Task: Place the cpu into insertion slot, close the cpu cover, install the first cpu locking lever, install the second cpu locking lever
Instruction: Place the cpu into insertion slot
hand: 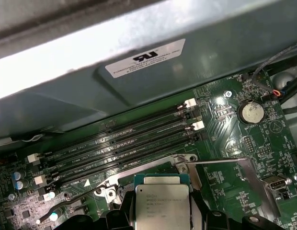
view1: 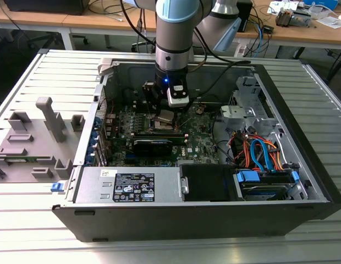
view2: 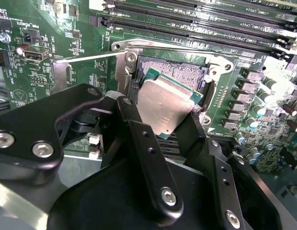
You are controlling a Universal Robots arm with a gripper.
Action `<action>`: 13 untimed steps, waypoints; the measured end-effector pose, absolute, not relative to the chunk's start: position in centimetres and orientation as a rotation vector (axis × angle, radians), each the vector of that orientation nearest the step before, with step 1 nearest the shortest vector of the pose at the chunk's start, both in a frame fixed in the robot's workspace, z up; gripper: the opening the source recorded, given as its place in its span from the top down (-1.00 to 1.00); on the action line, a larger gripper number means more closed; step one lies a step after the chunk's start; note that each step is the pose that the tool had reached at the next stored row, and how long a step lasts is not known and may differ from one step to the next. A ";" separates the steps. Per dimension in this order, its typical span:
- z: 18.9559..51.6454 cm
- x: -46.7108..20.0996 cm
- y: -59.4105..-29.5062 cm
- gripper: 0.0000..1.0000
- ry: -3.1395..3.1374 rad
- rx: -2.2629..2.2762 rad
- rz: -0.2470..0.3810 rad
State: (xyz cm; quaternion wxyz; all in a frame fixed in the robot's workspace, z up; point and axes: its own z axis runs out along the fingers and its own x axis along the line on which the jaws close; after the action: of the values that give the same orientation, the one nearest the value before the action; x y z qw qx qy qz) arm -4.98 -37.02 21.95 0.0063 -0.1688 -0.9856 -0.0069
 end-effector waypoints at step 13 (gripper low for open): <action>22.0 -5.0 -37.0 -0.10 -3.072 -0.598 -0.021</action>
State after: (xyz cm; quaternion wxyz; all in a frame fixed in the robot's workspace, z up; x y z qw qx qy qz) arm -4.98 -37.02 21.95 0.0061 -0.1911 -0.9815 -0.0068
